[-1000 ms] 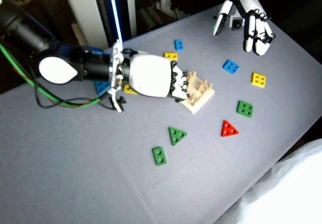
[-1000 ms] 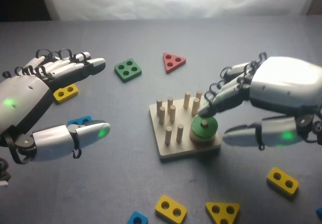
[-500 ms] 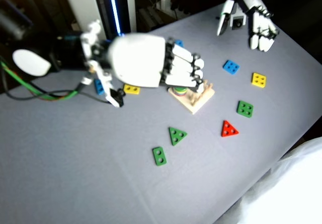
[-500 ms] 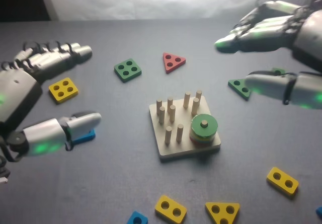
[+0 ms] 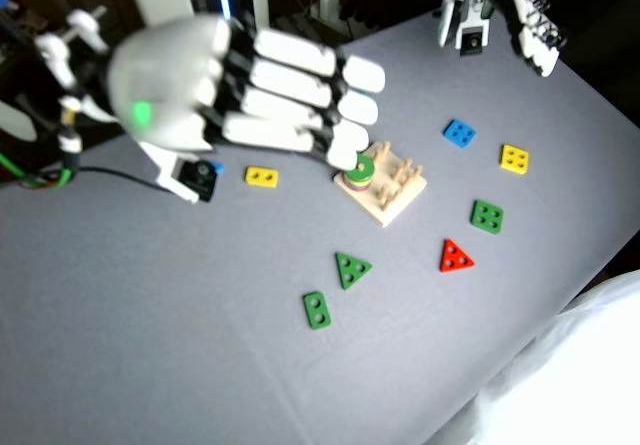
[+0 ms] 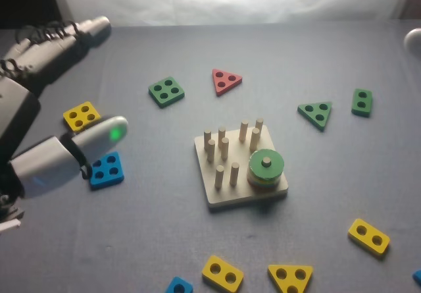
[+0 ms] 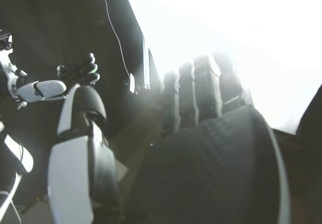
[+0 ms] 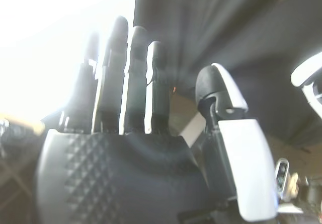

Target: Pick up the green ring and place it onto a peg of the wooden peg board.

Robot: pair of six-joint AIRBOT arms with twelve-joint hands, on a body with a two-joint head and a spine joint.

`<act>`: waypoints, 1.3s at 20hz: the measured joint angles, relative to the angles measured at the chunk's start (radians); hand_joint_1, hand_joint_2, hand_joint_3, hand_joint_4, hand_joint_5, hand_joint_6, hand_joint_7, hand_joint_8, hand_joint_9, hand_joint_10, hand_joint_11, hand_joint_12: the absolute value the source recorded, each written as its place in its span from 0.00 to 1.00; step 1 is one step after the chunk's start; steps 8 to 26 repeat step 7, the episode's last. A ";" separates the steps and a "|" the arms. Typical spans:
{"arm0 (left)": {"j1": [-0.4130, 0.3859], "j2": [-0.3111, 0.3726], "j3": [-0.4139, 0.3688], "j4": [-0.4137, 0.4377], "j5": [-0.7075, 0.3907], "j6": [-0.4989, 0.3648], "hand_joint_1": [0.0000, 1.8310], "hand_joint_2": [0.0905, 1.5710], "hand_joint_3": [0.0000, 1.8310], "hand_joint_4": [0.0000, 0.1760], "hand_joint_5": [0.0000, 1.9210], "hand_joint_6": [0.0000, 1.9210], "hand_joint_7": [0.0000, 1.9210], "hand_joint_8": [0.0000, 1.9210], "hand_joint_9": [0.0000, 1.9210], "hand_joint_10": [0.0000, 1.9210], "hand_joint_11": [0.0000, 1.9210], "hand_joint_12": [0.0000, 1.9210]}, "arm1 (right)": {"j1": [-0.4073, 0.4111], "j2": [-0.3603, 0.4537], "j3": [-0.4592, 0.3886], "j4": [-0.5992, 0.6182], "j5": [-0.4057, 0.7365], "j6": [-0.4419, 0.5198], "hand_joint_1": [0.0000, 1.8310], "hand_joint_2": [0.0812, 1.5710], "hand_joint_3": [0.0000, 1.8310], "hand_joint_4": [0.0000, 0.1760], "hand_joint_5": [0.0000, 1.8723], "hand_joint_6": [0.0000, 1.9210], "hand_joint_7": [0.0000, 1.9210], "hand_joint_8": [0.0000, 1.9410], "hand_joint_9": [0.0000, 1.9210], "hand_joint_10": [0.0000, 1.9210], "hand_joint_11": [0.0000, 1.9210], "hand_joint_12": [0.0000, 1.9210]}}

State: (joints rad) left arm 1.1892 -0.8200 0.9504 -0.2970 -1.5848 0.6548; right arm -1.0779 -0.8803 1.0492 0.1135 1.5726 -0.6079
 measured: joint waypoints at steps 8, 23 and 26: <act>-0.029 -0.001 0.001 0.066 -0.020 -0.052 0.19 0.83 0.00 0.41 0.17 0.47 0.08 0.00 0.08 0.00 0.00 0.33 | 0.010 0.001 -0.055 -0.071 0.066 -0.018 0.26 0.83 0.00 0.14 0.13 0.01 0.21 0.00 0.30 0.00 0.08 0.61; -0.029 -0.001 0.001 0.066 -0.020 -0.052 0.19 0.83 0.00 0.41 0.17 0.47 0.08 0.00 0.08 0.00 0.00 0.33 | 0.010 0.001 -0.055 -0.071 0.066 -0.018 0.26 0.83 0.00 0.14 0.13 0.01 0.21 0.00 0.30 0.00 0.08 0.61; -0.029 -0.001 0.001 0.066 -0.020 -0.052 0.19 0.83 0.00 0.41 0.17 0.47 0.08 0.00 0.08 0.00 0.00 0.33 | 0.010 0.001 -0.055 -0.071 0.066 -0.018 0.26 0.83 0.00 0.14 0.13 0.01 0.21 0.00 0.30 0.00 0.08 0.61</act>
